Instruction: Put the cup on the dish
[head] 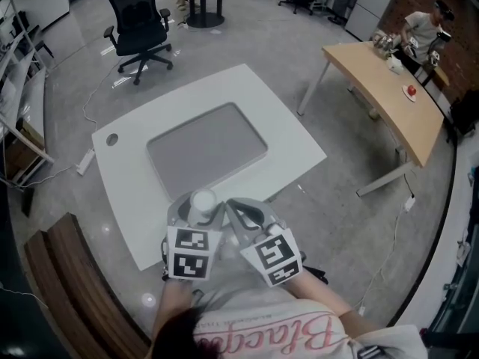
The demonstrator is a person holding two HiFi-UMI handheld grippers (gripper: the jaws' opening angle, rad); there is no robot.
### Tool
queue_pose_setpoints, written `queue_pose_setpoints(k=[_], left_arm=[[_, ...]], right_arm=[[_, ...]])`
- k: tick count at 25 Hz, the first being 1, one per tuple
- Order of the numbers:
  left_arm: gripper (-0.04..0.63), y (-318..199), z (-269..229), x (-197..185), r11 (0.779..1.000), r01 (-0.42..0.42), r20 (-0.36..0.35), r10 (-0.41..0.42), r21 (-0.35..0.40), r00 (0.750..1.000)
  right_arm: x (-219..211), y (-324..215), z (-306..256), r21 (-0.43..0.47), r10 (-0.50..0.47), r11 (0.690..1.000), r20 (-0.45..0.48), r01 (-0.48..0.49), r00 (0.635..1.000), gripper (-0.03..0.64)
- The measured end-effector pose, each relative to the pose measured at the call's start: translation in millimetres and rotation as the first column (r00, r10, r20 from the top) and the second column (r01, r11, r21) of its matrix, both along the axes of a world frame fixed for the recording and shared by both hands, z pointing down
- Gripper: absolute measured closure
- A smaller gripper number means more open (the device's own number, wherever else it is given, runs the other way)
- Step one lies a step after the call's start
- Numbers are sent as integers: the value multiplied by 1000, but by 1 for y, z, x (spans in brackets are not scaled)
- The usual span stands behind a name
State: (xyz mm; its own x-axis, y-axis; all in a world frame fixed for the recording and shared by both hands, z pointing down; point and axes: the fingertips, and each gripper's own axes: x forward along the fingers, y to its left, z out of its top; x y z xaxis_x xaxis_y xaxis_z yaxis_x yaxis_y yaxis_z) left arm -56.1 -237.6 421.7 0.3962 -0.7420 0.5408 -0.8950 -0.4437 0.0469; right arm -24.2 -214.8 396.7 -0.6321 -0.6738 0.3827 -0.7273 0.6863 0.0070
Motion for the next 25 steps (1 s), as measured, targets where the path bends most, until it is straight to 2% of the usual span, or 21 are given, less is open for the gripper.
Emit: queue_pose_setpoints(k=[6, 10, 16, 21, 25], left_arm=[[333, -32, 12, 3, 1000, -13, -40, 13, -2, 999], [333, -50, 17, 4, 999, 0, -11, 0, 37, 1000], [333, -73, 29, 6, 999, 15, -14, -15, 47, 1000], [333, -96, 39, 1, 996, 52, 14, -53, 69, 998], [333, -115, 51, -1, 993, 64, 28, -67, 101, 997]], right_arm=[[2, -19, 11, -25, 40, 999, -14, -40, 999, 615], [3, -32, 20, -42, 55, 998, -24, -56, 998, 615], [8, -59, 39, -75, 53, 996, -32, -56, 998, 615], [5, -83, 52, -118, 46, 992, -6, -47, 999, 615], [4, -103, 65, -141, 57, 988, -22, -60, 998, 615]])
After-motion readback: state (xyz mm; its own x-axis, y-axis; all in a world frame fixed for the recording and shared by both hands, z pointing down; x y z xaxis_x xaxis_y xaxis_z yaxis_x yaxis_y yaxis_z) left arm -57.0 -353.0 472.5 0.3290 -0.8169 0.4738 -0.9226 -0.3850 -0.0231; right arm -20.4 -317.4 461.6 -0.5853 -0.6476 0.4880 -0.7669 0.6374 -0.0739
